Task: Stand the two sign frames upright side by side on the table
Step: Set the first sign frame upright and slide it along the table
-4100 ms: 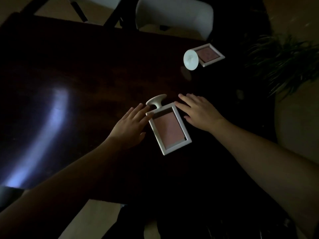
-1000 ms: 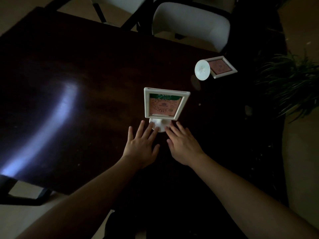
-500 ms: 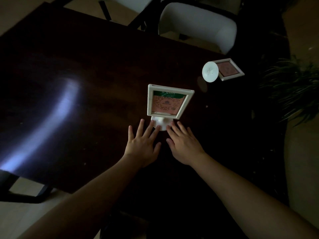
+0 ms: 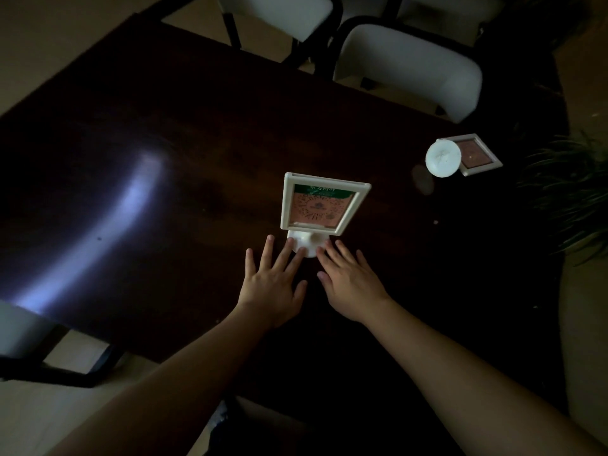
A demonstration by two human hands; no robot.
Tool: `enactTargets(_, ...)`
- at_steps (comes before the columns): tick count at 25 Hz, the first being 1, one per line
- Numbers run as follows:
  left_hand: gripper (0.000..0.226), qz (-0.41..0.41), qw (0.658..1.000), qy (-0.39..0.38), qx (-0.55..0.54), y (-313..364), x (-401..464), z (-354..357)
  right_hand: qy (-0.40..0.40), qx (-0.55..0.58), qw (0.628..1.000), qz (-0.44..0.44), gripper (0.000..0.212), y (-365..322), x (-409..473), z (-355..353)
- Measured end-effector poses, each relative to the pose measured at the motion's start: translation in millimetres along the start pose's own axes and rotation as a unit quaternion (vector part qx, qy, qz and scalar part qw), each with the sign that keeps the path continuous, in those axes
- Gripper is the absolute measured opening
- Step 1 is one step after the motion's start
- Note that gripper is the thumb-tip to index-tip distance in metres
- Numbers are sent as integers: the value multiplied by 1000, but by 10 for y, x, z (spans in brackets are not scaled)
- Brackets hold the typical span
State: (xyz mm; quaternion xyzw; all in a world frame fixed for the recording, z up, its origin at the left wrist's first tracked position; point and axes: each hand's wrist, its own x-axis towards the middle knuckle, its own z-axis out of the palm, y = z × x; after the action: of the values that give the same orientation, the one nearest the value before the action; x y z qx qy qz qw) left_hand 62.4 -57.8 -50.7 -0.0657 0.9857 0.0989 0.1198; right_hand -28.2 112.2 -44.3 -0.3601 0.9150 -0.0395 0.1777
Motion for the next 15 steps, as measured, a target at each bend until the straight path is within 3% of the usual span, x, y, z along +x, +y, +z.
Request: enactTargets(15, 70, -28, 1000, 1, -14, -1476, -435, -209, -34, -24, 999, -17, 57, -1447, 645, -7)
